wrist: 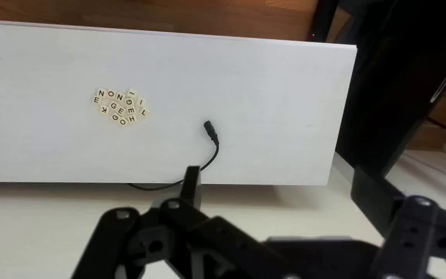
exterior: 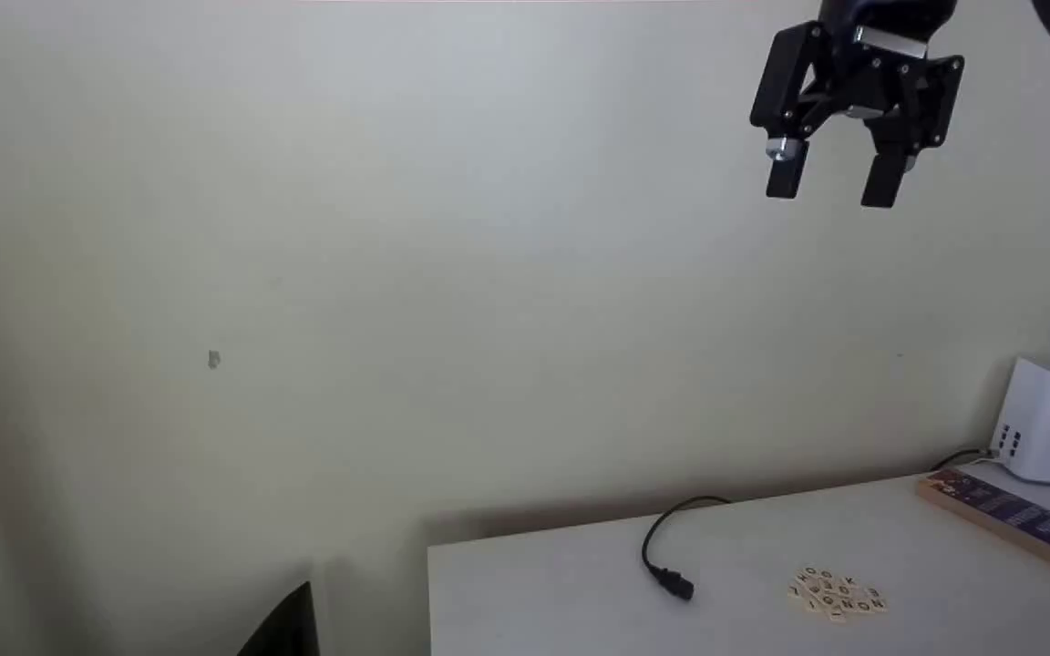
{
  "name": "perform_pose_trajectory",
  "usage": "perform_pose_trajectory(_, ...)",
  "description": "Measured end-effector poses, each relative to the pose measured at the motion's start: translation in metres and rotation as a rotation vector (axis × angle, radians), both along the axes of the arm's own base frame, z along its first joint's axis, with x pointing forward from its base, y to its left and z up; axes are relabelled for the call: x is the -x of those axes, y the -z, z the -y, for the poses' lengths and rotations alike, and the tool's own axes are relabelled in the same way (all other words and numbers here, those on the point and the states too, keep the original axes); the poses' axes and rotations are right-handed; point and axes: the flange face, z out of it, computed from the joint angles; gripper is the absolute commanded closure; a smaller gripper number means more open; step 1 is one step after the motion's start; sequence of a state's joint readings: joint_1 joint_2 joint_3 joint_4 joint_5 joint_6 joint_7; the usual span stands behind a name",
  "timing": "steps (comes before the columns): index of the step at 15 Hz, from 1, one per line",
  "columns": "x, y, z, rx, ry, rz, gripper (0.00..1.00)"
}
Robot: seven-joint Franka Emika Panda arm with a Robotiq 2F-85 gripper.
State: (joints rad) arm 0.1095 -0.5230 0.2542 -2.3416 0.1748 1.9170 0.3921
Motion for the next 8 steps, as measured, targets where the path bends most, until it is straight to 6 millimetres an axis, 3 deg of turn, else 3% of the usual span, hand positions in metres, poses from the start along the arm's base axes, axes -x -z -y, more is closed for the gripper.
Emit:
perform_pose_trajectory(6, 0.0000, 0.0000, 0.0000, 0.000, 0.000, 0.000, 0.00)
perform_pose_trajectory(8, -0.0016, 0.0063, 0.0083, 0.010, 0.027, -0.011, 0.00)
